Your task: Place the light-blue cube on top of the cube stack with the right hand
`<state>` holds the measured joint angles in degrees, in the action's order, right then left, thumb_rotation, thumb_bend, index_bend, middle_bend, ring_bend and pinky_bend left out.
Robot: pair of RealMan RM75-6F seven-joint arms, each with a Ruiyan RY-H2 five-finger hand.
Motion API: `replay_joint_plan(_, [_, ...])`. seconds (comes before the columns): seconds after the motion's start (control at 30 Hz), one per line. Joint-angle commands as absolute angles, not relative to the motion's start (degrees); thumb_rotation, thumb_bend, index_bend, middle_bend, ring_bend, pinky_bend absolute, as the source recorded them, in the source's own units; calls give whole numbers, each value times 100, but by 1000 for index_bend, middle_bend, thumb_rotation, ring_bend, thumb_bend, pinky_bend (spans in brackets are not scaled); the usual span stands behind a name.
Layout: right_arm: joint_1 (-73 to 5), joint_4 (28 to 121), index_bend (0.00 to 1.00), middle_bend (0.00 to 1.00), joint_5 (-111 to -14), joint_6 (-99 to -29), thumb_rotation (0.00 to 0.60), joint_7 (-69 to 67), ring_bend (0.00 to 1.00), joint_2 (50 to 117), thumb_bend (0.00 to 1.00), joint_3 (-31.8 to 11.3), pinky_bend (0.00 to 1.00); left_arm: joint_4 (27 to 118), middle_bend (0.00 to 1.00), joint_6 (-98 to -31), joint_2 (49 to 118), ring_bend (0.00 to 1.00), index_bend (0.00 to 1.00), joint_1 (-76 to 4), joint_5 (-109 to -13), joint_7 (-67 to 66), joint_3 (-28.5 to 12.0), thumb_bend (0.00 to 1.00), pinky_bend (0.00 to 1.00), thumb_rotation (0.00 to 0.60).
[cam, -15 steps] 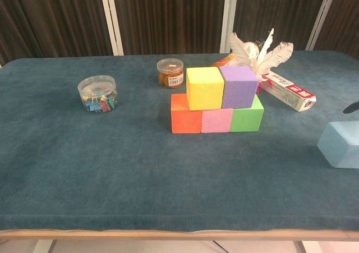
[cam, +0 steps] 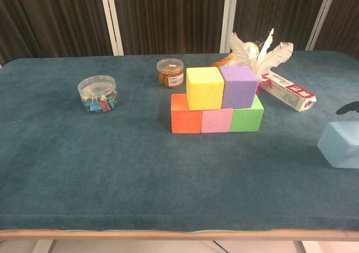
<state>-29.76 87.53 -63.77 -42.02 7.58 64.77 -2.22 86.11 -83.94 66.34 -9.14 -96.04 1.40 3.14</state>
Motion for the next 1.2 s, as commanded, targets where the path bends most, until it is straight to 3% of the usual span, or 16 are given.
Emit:
replay_joint_plan(0.03, [-2958,8675,184,0,-6441,-4271,600,684,0,6549,214,-233,0,8610,0,-8387,6638,0,0,-915,-9606,130,319,20,163,600])
replay_joint_plan(0.3, [-2938,8451,376,0,-6547,-4394,600,532,0,6738,214,-254,0,8604,0,-8431,6642,0,0,-887,-9574,115,302,20,163,600])
replay_joint_plan(0.53, [-2886,8510,403,3,-6679,-4530,600,333,0,6667,229,-286,0,8598,0,-8422,6643,0,0,-895,-9581,112,302,20,163,600])
replay_joint_plan(0.8, [-2835,9459,396,4,-6964,-5120,600,111,0,5879,234,-635,0,8598,0,-8330,6665,0,0,-946,-9579,78,301,20,163,600])
replay_joint_plan(0.93, [-3058,10144,390,4,-6552,-5083,600,369,0,5356,234,-964,0,8594,0,-8260,6683,0,0,-970,-9544,39,298,20,163,600])
replay_joint_plan(1.2, [-4303,11034,352,9,-4429,-4558,600,1704,0,4663,236,-1493,0,8569,0,-8235,6703,0,0,-932,-9360,-46,247,21,163,600])
